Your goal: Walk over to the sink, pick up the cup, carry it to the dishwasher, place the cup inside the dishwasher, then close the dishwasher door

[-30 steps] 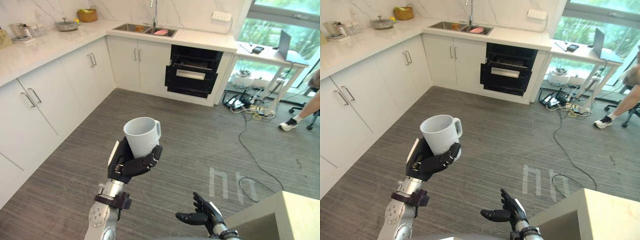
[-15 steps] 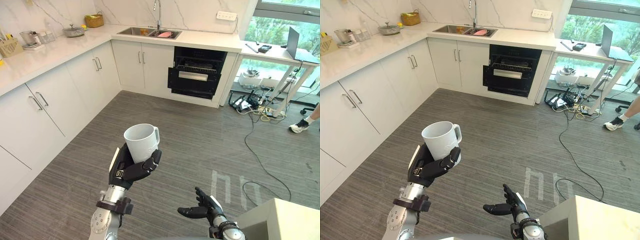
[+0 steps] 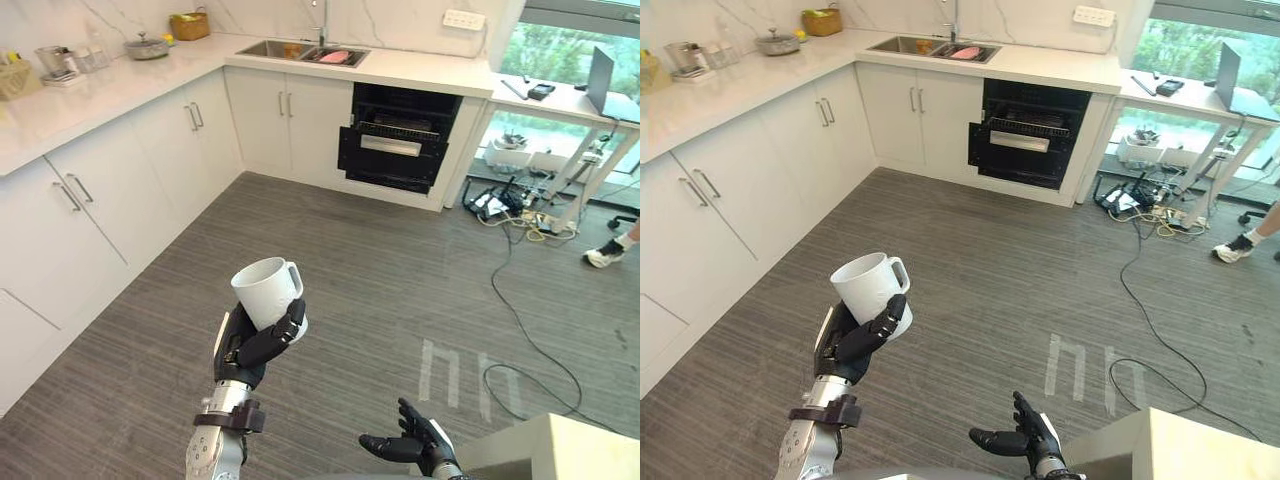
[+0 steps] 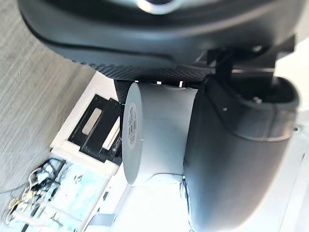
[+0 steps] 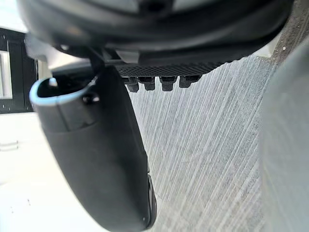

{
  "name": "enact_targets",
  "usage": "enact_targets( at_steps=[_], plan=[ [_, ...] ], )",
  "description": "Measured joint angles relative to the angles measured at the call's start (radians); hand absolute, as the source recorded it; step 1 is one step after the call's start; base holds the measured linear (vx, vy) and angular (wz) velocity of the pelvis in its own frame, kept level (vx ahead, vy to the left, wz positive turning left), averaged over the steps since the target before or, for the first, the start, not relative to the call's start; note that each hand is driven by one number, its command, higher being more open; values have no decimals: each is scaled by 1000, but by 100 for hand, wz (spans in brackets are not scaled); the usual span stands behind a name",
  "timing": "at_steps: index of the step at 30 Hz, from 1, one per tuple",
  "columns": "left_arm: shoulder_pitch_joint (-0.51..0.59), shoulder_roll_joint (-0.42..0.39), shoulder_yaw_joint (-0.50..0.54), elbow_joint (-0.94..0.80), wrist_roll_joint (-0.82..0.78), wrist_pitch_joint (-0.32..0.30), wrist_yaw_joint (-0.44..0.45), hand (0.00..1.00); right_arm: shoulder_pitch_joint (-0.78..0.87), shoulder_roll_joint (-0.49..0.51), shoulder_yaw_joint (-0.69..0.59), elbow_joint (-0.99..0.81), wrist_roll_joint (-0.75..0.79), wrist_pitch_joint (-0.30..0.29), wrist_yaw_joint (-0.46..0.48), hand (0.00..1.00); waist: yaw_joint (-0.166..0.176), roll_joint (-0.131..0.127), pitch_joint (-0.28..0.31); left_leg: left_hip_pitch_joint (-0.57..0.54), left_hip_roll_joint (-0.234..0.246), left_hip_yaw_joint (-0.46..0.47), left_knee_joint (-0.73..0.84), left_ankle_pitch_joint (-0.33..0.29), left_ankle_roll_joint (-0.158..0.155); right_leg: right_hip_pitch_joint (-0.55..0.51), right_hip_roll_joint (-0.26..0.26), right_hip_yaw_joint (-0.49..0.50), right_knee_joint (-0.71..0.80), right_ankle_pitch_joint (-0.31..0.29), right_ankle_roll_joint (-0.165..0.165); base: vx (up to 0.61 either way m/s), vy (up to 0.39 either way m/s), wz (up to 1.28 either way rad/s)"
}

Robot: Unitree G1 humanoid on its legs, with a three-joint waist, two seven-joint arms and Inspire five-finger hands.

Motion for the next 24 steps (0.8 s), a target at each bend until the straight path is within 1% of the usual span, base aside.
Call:
enact_targets(
  at_steps=[1,2,3,5,8,9,11,12,13,14,15,16,17,19,20,22,23,24],
  plan=[
    [6,-2,1,-3,-2,0,-1,0,-1,-1,-2,-11,0,0,-1,100,2,1,-1,-13,3,31,26,-24,3,0,-13,-26,30,-21,4,-46,12,51],
    [10,-3,2,-4,-4,0,-2,0,-2,-1,-4,-16,0,0,-1,100,4,2,-1,-17,8,48,39,-32,8,0,-17,-33,41,-29,6,-44,23,49],
    [22,-4,3,-5,-15,0,-8,0,-4,0,-10,-25,0,-1,0,100,10,4,-1,-22,8,53,60,-43,14,-1,-28,-45,65,-44,10,-18,18,27],
    [43,-6,14,-5,-20,1,-22,0,-6,0,-15,-44,0,-2,0,100,12,4,-1,-24,4,61,74,-52,26,-5,-43,-57,98,-65,18,-5,38,23],
    [63,-7,20,-5,-29,4,-27,0,-7,-2,-20,-56,0,-10,-1,100,26,4,-1,-28,-8,69,85,-62,34,-27,-64,-50,145,-89,29,12,66,0],
    [64,-16,20,-5,-36,5,-30,0,-5,-3,-20,-63,0,-10,0,100,33,4,-2,-36,-13,75,96,-74,38,-45,-73,-42,170,-102,33,35,92,-11],
    [68,-29,23,-6,-39,5,-31,0,-5,-6,-19,-71,0,-10,3,100,34,2,-1,-50,-24,82,126,-99,52,-78,-98,-29,236,-136,42,46,82,-9],
    [70,-37,22,-12,-39,4,-30,0,-5,-9,-19,-80,-1,-9,6,100,32,0,6,-64,-30,81,179,-134,65,-98,-122,-26,302,-167,54,59,70,-6],
    [69,-47,19,-17,-38,4,-30,0,-5,-15,-19,-89,-1,-9,9,100,29,-1,19,-69,-31,84,222,-164,74,-127,-143,-26,388,-185,59,78,115,-7],
    [70,-55,17,-25,-38,4,-30,0,-2,-23,-19,-102,-1,-9,11,100,29,0,32,-71,-33,87,267,-195,82,-187,-180,-29,552,-194,54,42,86,-6],
    [71,-54,17,-33,-38,4,-30,0,2,-23,-18,-109,-1,-9,12,100,28,0,33,-69,-41,85,282,-203,94,-220,-204,-30,636,-192,51,84,109,7],
    [72,-49,18,-51,-37,3,-29,0,13,-23,-18,-123,-1,-9,14,100,21,-19,45,-60,-59,73,307,-221,114,-281,-246,-19,787,-176,26,142,75,29],
    [74,-46,13,-53,-38,-6,-29,0,39,-24,-18,-132,-1,-10,18,100,9,-11,47,-50,-63,52,333,-244,117,-306,-246,5,838,-208,34,176,54,38],
    [74,-42,9,-53,-39,-17,-26,0,69,-24,-18,-145,-3,-16,24,100,8,-13,47,-33,-62,30,342,-266,116,-329,-236,6,802,-256,37,199,-2,36],
    [73,-40,9,-53,-39,-26,-22,0,70,-28,-18,-148,-3,-24,29,100,6,-12,47,-25,-59,17,342,-278,112,-361,-224,2,752,-263,39,203,-25,26],
    [63,-27,0,-53,-39,-27,-20,0,70,-33,-19,-152,-3,-41,40,100,3,-9,54,-5,-46,-5,343,-304,110,-418,-204,4,682,-260,44,241,-77,34],
    [56,-17,-5,-51,-39,-27,-20,0,70,-39,-19,-158,-1,-49,52,100,-1,-4,58,11,-24,-25,356,-321,90,-455,-186,13,636,-245,53,283,-118,45],
    [54,-13,-8,-51,-39,-27,-20,0,70,-43,-18,-162,-1,-51,59,100,-3,-3,59,19,-11,-35,366,-332,80,-469,-174,21,610,-227,57,334,-155,54]
  ],
)
